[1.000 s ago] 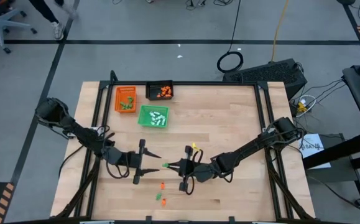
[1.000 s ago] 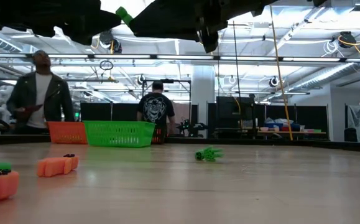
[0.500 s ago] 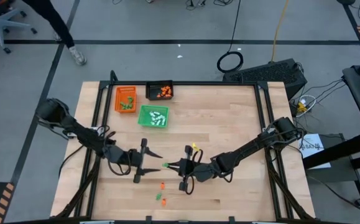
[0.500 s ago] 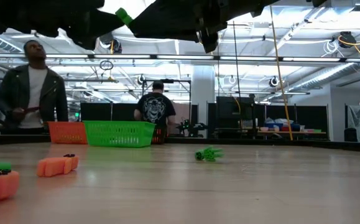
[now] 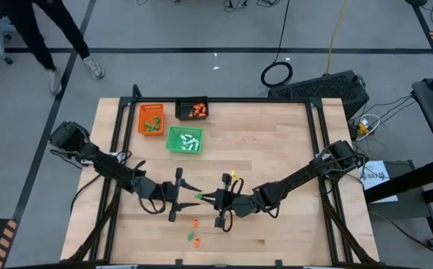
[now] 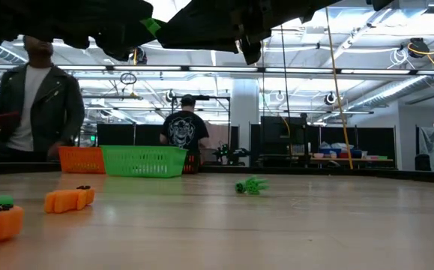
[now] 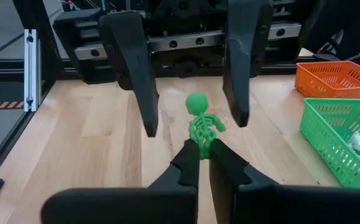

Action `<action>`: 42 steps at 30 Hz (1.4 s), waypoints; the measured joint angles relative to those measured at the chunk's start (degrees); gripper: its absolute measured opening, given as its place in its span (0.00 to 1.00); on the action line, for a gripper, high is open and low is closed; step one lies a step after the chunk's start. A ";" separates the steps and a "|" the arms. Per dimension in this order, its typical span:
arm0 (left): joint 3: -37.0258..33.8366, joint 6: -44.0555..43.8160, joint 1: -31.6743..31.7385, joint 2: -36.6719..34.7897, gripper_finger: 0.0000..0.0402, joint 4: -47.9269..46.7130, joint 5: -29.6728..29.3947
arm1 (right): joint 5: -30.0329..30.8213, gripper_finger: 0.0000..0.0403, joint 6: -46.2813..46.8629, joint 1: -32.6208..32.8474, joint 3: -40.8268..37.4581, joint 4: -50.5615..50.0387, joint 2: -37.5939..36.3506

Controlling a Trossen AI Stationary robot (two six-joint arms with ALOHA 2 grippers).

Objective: Sort Halloween decoration
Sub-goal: Put the green skeleton toy into the orange bin

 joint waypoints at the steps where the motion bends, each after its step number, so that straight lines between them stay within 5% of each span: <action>1: 0.00 0.00 0.00 0.00 0.51 -0.02 -0.02 | 0.00 0.00 -0.10 0.00 0.00 0.00 0.00; 20: 0.00 0.56 0.00 0.00 0.06 -0.96 -0.17 | -0.24 0.01 -0.21 0.04 0.00 -0.11 0.00; 31: -0.02 0.75 -0.14 -1.81 0.05 -3.16 -0.07 | 1.81 0.25 3.32 1.92 0.00 -6.93 -0.11; 35: -0.02 11.81 -1.00 -4.18 0.05 -7.19 3.51 | 2.76 0.30 8.43 2.52 0.00 -12.92 -0.11; 42: -0.07 47.81 -4.18 -5.51 0.05 -9.47 6.77 | 2.54 0.31 15.00 4.68 0.00 -18.26 -0.11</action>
